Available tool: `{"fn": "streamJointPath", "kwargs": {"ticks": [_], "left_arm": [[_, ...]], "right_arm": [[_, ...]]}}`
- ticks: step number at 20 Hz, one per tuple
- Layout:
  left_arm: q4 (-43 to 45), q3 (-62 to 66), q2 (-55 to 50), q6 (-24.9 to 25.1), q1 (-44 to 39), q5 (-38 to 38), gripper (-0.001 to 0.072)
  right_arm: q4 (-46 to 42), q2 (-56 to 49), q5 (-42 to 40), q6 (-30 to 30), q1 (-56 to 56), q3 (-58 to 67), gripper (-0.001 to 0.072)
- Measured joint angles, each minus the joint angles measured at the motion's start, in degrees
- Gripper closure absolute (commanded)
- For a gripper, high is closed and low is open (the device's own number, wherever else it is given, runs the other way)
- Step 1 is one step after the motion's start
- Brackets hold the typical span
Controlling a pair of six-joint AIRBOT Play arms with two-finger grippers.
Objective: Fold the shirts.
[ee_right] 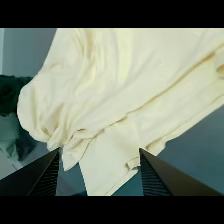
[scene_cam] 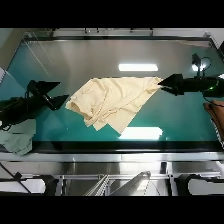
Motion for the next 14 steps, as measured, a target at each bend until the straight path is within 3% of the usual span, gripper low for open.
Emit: {"fn": "streamJointPath", "kwargs": {"ticks": [4,8,9,14], "left_arm": [[6.6,3.5,-2.8,0.0,3.9,-4.7,-0.0008],[18.9,0.0,2.6,-0.9,2.3,2.1,-0.0007],[20.5,-1.5,4.5,-1.1,1.4,4.2,-0.0007],[24.5,-7.5,12.2,-2.6,-3.7,13.7,-0.0007]], "right_arm": [[-0.7,-4.5,-4.1,1.6,-0.7,-0.2,0.0182],[-0.8,-11.1,-8.3,4.8,-0.4,2.8,0.0198],[-0.8,-13.2,-8.9,6.0,0.0,4.4,0.0241],[-0.7,-21.6,-10.1,12.2,3.2,13.1,0.0241]]}}
